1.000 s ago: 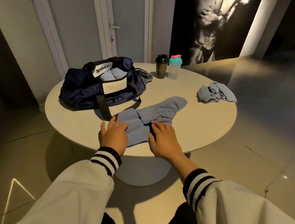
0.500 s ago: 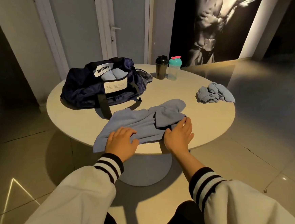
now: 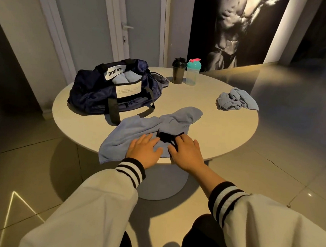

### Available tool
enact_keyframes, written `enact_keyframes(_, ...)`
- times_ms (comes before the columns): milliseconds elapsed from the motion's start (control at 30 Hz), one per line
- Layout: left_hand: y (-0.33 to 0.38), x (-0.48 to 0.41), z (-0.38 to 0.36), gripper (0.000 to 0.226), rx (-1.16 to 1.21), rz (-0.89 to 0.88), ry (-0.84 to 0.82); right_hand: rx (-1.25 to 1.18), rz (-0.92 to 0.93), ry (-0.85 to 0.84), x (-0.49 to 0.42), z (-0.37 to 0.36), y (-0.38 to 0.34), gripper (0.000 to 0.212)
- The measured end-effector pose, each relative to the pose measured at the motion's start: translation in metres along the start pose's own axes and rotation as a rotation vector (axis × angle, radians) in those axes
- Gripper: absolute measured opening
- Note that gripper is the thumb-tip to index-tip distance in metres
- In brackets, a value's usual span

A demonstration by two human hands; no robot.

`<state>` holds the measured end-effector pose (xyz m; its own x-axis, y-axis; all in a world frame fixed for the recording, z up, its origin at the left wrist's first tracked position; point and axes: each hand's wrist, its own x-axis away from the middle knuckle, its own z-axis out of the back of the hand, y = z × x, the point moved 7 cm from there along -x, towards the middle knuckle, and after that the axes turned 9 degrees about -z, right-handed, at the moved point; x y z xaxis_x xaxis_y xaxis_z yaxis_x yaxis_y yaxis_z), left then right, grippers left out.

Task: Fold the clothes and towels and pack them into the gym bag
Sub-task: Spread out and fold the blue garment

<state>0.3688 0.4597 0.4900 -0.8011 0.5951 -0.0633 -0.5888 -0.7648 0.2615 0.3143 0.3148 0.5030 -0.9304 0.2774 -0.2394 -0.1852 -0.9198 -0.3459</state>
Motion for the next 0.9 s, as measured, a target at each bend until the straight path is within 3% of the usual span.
enact_keyframes(133, -0.019, 0.016, 0.006, 0.055, -0.028, 0.097, 0.092, -0.099, -0.24, 0.043, -0.003, 0.006, 0.018, 0.045)
enact_keyframes(267, -0.021, 0.024, 0.024, 0.044, -0.074, 0.22, 0.201, -0.07, -0.251, 0.097, 0.004, 0.003, 0.021, 0.035)
enact_keyframes(433, 0.027, 0.003, 0.019, 0.046, 0.166, -0.066, 0.19, -0.249, -0.128, 0.071, 0.014, 0.008, 0.018, 0.036)
enact_keyframes(533, 0.037, -0.004, 0.009, 0.052, 0.172, -0.051, 0.121, -0.484, -0.117, 0.11, 0.012, 0.03, 0.036, 0.032)
enact_keyframes(633, 0.042, -0.011, 0.004, 0.06, 0.097, -0.004, 0.083, -0.527, -0.377, 0.286, -0.002, 0.064, 0.085, 0.026)
enact_keyframes(700, 0.05, -0.016, 0.004, 0.064, 0.08, 0.006, 0.07, -0.436, -0.543, 0.284, -0.007, 0.069, 0.106, 0.02)
enact_keyframes(767, 0.063, -0.024, 0.002, 0.062, 0.074, -0.028, 0.055, -0.349, -0.498, 0.292, -0.008, 0.07, 0.101, 0.012)
enact_keyframes(900, 0.088, -0.039, -0.011, 0.052, 0.066, -0.187, -0.005, -0.19, -0.106, 0.343, -0.014, 0.064, 0.065, 0.015)
